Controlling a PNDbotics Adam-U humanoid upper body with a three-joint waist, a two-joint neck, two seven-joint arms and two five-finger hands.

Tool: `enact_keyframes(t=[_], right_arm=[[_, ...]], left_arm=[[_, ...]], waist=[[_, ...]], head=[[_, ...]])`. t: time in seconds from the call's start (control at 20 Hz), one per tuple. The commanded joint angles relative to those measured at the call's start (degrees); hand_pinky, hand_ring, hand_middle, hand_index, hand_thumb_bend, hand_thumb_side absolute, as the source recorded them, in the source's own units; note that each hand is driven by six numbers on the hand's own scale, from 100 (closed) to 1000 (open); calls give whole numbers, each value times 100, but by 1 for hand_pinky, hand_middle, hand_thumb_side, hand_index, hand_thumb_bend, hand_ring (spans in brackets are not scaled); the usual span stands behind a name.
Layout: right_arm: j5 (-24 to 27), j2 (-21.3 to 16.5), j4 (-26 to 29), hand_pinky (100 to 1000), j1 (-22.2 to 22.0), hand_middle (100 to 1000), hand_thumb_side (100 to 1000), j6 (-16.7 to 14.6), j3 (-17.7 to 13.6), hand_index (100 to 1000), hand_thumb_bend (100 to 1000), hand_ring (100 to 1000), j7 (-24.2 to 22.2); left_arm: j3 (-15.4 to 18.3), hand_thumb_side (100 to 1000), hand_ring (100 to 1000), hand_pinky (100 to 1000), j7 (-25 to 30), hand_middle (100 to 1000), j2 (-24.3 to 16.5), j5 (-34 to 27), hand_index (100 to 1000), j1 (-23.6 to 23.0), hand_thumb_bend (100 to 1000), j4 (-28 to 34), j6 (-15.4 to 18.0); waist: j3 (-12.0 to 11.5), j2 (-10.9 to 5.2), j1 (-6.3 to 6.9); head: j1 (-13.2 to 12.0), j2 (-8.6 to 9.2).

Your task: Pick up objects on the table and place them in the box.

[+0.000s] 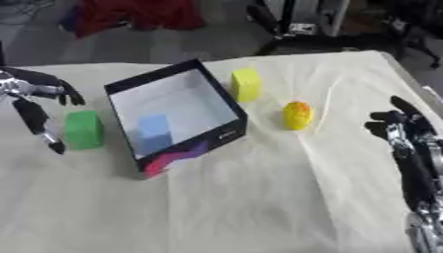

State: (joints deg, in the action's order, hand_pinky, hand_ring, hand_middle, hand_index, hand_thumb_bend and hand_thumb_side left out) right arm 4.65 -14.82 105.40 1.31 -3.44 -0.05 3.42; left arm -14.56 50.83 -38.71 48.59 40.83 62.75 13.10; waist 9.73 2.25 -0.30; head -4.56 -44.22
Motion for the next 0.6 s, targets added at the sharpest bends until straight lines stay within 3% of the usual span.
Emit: enact_keyframes(t=[0.05,0.3,0.45,0.55,0.6], right_arm=[[3,-119,61,805,63,666,664,-9,-45,917,100,706,1],[8,-118,62,805,68,666,664,-9,-44,917,100,706,-2],[10,-115,61,805,70,665,664,-8,-44,917,100,706,-3],[11,-114,61,805,68,665,664,-8,-46,917,100,706,-2],[11,-113,60,805,67,665,664,-8,-47,917,100,706,-1]], left_arm=[[52,419,802,858,114,810,-92,-8,913,52,890,-53,147],[76,412,784,849,88,793,-19,156,902,3,854,-165,150],[132,407,750,826,-272,757,86,279,869,-49,816,-207,117],[148,420,705,797,-670,704,151,373,824,-83,729,-245,101],[146,410,643,767,-860,624,177,410,770,-94,614,-270,102]], waist=[[-9,-118,60],[-14,-120,55],[-17,-118,44],[-18,-116,37],[-18,-115,34]], head=[[17,10],[24,10],[31,10],[31,10],[28,10]])
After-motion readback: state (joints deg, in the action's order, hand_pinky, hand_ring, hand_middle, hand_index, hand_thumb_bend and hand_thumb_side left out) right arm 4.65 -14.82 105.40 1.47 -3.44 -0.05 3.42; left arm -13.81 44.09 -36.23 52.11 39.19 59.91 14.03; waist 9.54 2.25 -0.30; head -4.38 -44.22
